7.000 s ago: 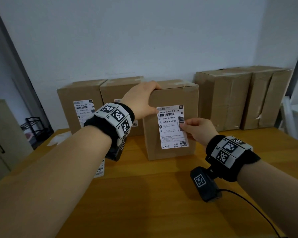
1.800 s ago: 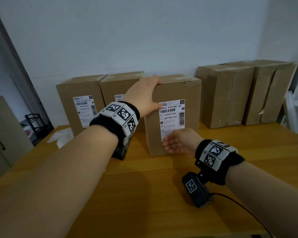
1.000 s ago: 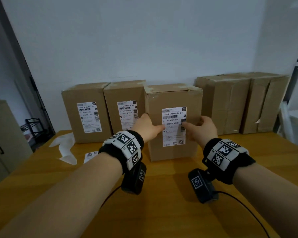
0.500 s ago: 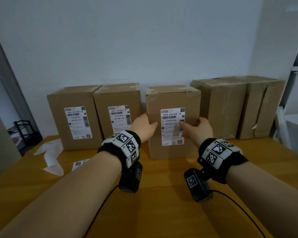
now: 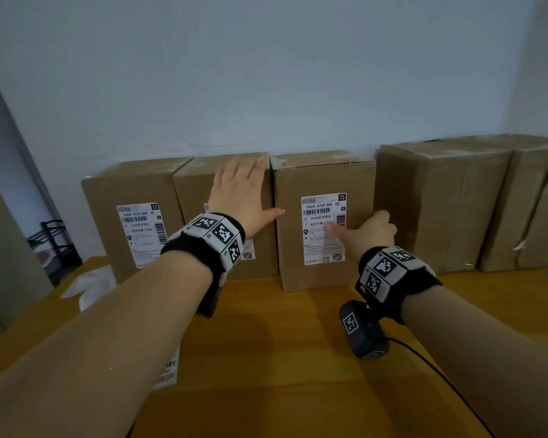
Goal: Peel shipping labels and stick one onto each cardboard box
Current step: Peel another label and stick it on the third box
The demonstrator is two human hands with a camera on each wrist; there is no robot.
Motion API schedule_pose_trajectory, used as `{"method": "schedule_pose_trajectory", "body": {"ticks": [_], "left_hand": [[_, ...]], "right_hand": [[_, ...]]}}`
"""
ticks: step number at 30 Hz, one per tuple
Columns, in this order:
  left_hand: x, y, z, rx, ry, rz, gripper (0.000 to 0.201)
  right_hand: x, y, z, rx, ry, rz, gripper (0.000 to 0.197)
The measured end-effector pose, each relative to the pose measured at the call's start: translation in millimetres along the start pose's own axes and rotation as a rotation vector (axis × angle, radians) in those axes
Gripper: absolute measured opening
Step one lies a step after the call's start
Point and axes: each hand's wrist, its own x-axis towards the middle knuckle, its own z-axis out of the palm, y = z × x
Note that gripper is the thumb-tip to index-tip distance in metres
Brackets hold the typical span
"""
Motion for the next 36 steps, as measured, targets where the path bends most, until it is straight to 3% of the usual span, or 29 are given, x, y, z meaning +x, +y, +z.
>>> {"method": "schedule_pose_trajectory", "body": {"ticks": [9,21,36], "left_hand": [[-0.5,-3.1,9.0,0.008,0.113,0.04,0.081],[-0.6,-5.5,14.0,-0.001,0.097,0.053,0.085],[-3.4,-20.3,7.7,-0.024,0.044,0.032,0.084]], "right_hand": [[21.3,-7.0,25.8,0.044,0.02,0.004,0.073],[23.9,-0.3,29.8,0.063,0.011,-0.054,0.077],[17.6,1.6,35.1,0.085,-0.066,-0.109,0.067]]}}
